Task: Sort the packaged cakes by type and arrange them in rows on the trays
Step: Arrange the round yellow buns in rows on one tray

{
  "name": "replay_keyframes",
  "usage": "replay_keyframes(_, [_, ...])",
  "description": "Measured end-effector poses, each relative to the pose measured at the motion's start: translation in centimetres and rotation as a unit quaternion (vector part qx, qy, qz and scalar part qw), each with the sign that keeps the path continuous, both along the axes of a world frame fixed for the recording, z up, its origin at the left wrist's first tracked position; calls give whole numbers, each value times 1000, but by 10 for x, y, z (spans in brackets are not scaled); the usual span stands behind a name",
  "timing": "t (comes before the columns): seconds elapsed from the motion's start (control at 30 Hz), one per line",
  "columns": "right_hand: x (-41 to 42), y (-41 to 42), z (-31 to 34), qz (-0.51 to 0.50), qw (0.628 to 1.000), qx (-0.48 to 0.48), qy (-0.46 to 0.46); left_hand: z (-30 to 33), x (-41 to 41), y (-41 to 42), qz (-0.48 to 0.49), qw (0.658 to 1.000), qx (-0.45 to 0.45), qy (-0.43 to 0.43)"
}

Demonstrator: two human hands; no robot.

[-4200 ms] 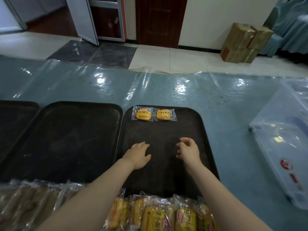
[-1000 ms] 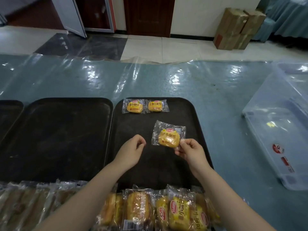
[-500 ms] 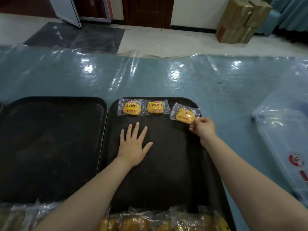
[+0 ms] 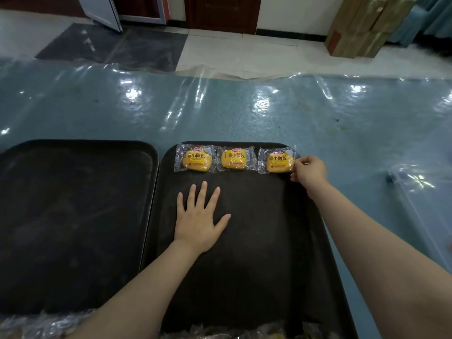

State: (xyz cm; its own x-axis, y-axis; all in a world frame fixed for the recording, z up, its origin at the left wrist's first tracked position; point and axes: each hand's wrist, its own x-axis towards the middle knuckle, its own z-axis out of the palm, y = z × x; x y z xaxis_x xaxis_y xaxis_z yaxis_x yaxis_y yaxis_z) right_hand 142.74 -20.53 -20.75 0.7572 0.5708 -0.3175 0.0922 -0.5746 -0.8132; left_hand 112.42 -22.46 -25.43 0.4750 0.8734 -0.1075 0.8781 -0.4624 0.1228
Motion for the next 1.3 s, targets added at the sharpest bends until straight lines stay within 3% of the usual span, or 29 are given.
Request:
replay_keyframes(0.27, [-5, 9, -6, -2, 1000, -10, 6, -1, 1, 1, -2, 1000, -6, 11])
replay_keyframes(0.63, [-19, -24, 13, 107, 981, -73, -146, 11, -1, 3, -13, 999, -49, 14])
replay_keyframes(0.87, [-37, -58, 24, 132, 979, -70, -142, 24, -13, -14, -35, 995, -89, 19])
replay_keyframes(1.1, [-79, -108, 39, 159, 978, -43, -130, 48, -23, -51, -1, 988, -134, -73])
replay_keyframes(1.3, [-111, -167, 46, 166, 984, -3, -58, 72, -34, -92, 28, 974, -129, -183])
